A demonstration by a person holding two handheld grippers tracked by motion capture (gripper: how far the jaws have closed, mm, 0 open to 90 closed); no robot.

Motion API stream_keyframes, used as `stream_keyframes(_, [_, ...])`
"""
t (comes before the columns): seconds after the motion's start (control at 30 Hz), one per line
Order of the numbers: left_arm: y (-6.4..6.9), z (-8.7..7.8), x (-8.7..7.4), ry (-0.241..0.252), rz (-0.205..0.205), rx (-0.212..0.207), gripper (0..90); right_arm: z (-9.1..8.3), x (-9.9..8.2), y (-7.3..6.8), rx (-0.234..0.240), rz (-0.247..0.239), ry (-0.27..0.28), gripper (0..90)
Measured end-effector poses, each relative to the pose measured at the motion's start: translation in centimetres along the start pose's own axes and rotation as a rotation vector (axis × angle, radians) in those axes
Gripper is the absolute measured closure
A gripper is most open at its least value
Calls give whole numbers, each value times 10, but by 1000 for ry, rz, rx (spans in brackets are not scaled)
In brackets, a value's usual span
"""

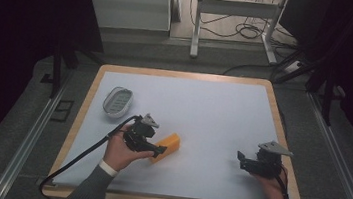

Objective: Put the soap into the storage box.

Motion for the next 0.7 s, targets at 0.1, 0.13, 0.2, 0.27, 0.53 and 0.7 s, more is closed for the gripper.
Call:
stream_keyframes(0.1, [2, 7, -1, -23, 8, -7, 283, 0, 0, 0, -3, -1, 3, 101])
stream_keyframes(0.13, [2, 9, -1, -34, 10, -8, 283, 0, 0, 0, -3, -3, 7, 102])
stream_keyframes(0.2, [2, 14, -2, -48, 9, -11, 284, 0, 0, -1, -5, -4, 6, 102])
stream_keyframes(0.27, [2, 18, -2, -59, 10, -10, 283, 1, 0, -1, -6, -7, 2, 101])
stream_keyframes(0.53, [6, 33, 6, -108, 24, -13, 281, 3, -2, -1, -13, -11, -5, 101])
stream_keyframes(0.7, [3, 41, 5, -136, 12, -17, 367, 3, -2, 1, -17, -8, -5, 101])
Point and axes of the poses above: each handheld gripper's, and its own axes: z roughly forward along the jaws, x roughly out of its top, y roughly to its right, the point moved 5 cm from there along z, roughly forward along the jaws, and after that the axes turned 6 degrees about -y, right-handed, at the moved point
